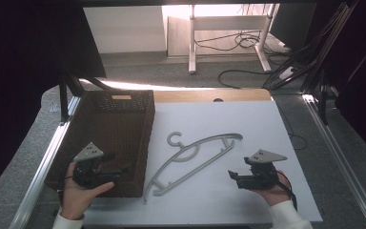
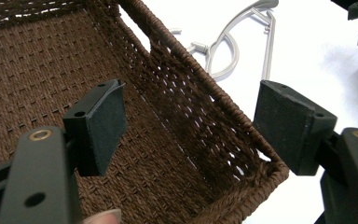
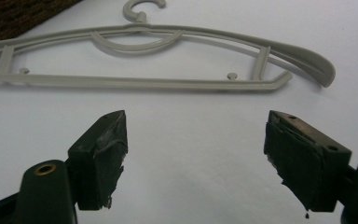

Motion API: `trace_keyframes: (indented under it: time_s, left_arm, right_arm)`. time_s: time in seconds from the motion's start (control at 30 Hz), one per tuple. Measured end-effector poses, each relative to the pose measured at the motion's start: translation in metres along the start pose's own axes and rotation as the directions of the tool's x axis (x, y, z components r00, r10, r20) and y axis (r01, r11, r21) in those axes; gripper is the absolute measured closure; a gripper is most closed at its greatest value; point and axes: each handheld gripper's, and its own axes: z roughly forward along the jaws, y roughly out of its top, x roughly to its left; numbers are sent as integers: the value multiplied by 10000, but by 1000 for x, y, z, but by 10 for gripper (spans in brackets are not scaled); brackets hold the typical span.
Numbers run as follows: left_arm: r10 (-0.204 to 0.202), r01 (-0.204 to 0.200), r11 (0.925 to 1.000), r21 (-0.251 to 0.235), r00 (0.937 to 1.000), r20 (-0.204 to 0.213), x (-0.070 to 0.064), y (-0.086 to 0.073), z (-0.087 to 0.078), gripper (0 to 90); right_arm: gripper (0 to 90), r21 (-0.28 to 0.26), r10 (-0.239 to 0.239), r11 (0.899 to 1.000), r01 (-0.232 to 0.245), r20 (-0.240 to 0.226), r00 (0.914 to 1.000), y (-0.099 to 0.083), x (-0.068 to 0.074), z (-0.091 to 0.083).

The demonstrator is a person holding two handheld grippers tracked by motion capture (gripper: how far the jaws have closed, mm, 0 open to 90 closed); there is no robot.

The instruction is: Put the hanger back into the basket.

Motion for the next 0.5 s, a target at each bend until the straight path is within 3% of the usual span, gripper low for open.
trace_keyframes:
  time_s: [0.23, 0.3, 0.5]
  left_arm:
    - [-11, 11, 10000, -30, 10000, 3, 1, -1, -2, 249]
    - [-8, 8, 10000, -39, 10000, 43, 0, -1, -2, 249]
    - [144, -144, 9999, 10, 9998, 128, -1, 0, -2, 248]
  right_arm:
    - [220, -65, 92, 9999, -93, -21, 10000, 2, -1, 1]
    - [217, -112, 95, 9999, -92, 265, 9996, 1, -1, 0]
    - [257, 62, 235, 9997, -235, 19, 9997, 2, 0, -1]
